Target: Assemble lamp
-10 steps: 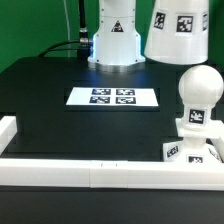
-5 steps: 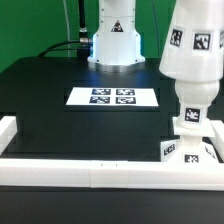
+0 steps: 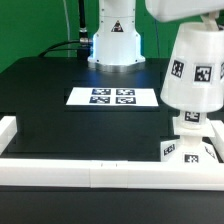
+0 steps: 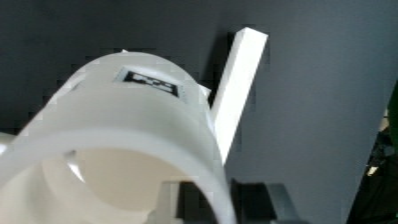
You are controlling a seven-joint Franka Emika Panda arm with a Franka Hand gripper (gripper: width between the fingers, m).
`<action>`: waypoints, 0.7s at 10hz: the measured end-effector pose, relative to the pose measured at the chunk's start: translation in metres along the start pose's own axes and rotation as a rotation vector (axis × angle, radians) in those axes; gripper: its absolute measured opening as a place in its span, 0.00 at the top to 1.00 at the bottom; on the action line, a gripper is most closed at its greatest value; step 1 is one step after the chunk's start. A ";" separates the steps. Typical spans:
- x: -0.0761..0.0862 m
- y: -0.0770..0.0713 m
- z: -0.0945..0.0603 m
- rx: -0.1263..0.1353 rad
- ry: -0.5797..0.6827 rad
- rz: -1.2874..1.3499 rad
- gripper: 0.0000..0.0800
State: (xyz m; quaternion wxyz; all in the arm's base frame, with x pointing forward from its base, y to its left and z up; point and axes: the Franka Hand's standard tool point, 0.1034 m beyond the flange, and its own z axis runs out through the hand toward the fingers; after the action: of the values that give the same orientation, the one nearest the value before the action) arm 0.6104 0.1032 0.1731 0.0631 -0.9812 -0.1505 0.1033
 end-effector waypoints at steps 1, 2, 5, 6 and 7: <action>-0.002 -0.003 0.004 0.001 -0.007 0.000 0.94; -0.002 -0.006 0.005 0.000 -0.010 -0.005 0.94; -0.010 -0.008 0.008 0.000 -0.020 -0.011 0.59; -0.015 -0.007 0.010 0.000 -0.022 -0.021 0.41; -0.021 -0.005 0.014 -0.002 -0.020 -0.030 0.41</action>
Offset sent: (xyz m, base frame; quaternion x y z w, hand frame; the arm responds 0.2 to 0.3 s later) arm -0.0188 -0.0007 -0.0023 0.0006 0.0013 -0.0111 0.9999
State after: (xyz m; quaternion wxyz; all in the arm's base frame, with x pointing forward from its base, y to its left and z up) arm 0.5861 0.1030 0.1643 0.0623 -0.9778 -0.1660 0.1120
